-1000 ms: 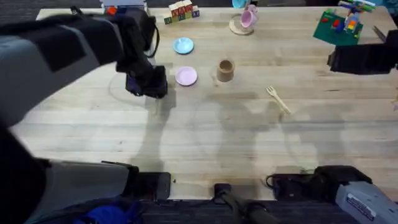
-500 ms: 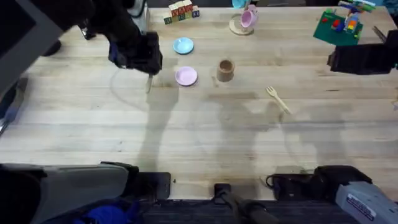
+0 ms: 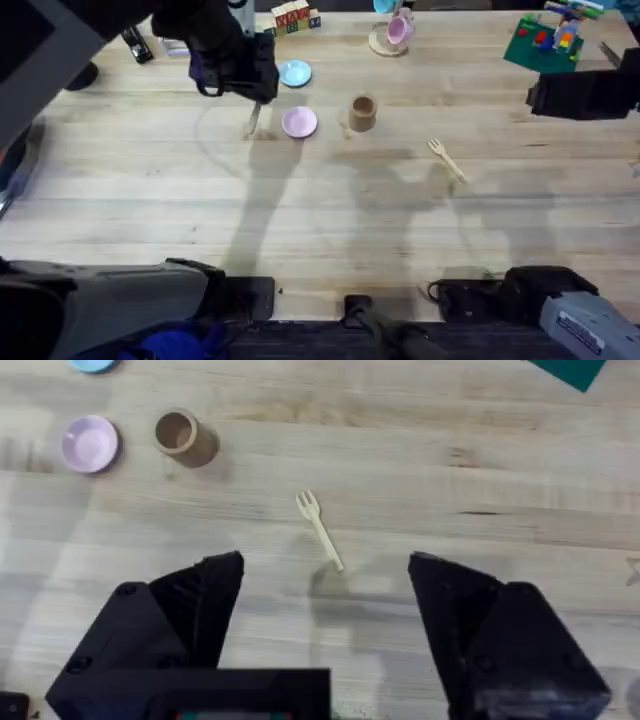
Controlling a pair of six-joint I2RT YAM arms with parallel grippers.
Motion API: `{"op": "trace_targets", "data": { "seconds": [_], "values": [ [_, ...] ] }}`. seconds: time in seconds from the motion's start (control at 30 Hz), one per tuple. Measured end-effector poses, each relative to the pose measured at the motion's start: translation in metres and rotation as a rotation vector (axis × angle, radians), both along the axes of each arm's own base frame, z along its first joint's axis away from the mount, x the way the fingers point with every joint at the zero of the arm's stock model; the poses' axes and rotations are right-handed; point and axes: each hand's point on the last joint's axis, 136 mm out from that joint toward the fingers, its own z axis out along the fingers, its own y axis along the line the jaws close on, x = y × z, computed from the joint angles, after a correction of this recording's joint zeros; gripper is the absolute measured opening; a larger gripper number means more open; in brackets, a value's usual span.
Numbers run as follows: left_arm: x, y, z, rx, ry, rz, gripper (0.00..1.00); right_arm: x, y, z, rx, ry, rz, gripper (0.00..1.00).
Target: Pick up a utensil and set it on the pink plate, then put the other utensil in the container.
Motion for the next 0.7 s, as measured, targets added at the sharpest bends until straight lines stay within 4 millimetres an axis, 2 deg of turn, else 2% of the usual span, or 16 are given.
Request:
{"op": "trace_targets", "data": {
  "seconds": [0.2, 0.53, 0.7],
  "values": [
    [0.012, -0.016, -0.003, -0.009, -0.035, -0.037, 0.04, 0.0, 0.0, 0.0, 0.0, 0.0, 0.0, 0.996],
    [0.03, -0.026, -0.052, 0.016, 0.062, -0.047, 0.04, 0.0, 0.0, 0.0, 0.0, 0.0, 0.0, 0.996],
    [0.042, -0.03, -0.068, 0.017, 0.066, -0.048, 0.04, 0.0, 0.0, 0.0, 0.0, 0.0, 0.0, 0.996]
  ]
}}
